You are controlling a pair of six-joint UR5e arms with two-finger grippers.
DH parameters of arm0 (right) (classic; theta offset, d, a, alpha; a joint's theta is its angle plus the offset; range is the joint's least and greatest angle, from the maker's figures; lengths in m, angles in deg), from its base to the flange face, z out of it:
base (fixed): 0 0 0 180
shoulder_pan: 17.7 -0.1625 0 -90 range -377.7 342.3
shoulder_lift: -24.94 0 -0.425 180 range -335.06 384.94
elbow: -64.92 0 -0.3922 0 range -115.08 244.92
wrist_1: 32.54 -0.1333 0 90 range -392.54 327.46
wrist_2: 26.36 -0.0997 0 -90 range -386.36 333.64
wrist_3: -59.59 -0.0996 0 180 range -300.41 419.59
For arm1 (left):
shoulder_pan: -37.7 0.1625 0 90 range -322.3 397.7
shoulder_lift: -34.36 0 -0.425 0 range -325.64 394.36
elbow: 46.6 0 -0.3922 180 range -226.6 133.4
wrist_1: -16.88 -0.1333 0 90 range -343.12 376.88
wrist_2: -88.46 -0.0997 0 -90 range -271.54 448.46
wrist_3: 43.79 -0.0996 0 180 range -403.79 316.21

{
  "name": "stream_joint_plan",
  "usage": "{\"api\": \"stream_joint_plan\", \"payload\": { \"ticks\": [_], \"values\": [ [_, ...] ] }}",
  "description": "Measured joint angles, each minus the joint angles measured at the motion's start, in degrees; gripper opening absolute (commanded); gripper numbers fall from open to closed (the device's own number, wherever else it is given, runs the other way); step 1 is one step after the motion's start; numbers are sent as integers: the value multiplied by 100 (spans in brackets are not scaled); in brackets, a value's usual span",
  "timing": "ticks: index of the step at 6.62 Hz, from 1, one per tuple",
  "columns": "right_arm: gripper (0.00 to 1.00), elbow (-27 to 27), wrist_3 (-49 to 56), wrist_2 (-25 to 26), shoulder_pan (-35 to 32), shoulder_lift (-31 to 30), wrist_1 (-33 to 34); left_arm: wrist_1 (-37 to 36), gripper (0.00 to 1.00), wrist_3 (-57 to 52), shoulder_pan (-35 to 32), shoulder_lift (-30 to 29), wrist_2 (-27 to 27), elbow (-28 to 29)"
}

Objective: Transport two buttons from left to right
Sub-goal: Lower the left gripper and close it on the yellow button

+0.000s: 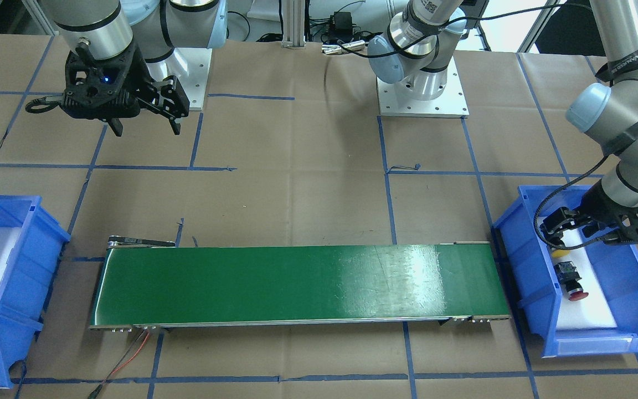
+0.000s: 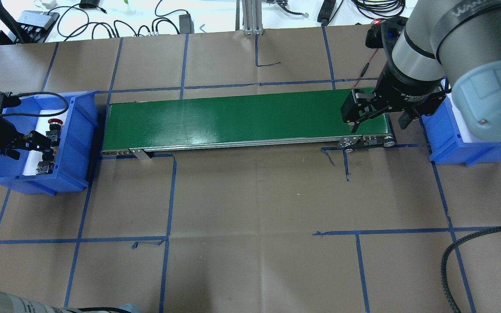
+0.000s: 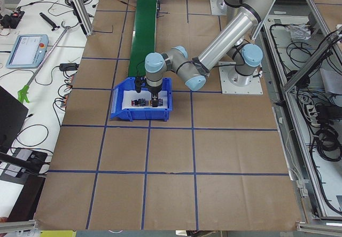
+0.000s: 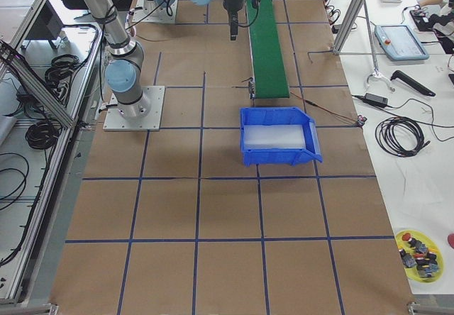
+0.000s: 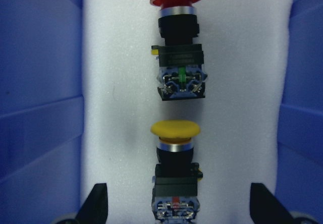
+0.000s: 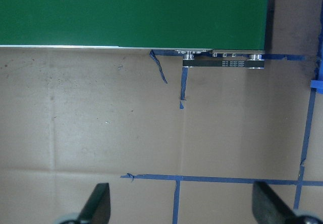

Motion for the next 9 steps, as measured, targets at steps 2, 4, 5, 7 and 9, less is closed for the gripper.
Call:
{"api": "stream_joint_plan", "payload": {
  "ticks": [2,4,5,7,9],
  "values": [
    [100,-2,-13,0,1,3,0,-111,99,4,-7,-143,0,-39],
    [100,-11,-13,9,0,11,3,-259,87,6,-16,-274,2,-103],
    [100,-13,-10,14,1,11,4,-305,50,11,-30,-308,9,-110],
    [100,-17,-10,17,3,11,5,-325,6,13,-48,-305,13,-109],
    [100,-17,-3,20,3,67,7,-306,2,3,-25,-218,208,-25]
  ]
}}
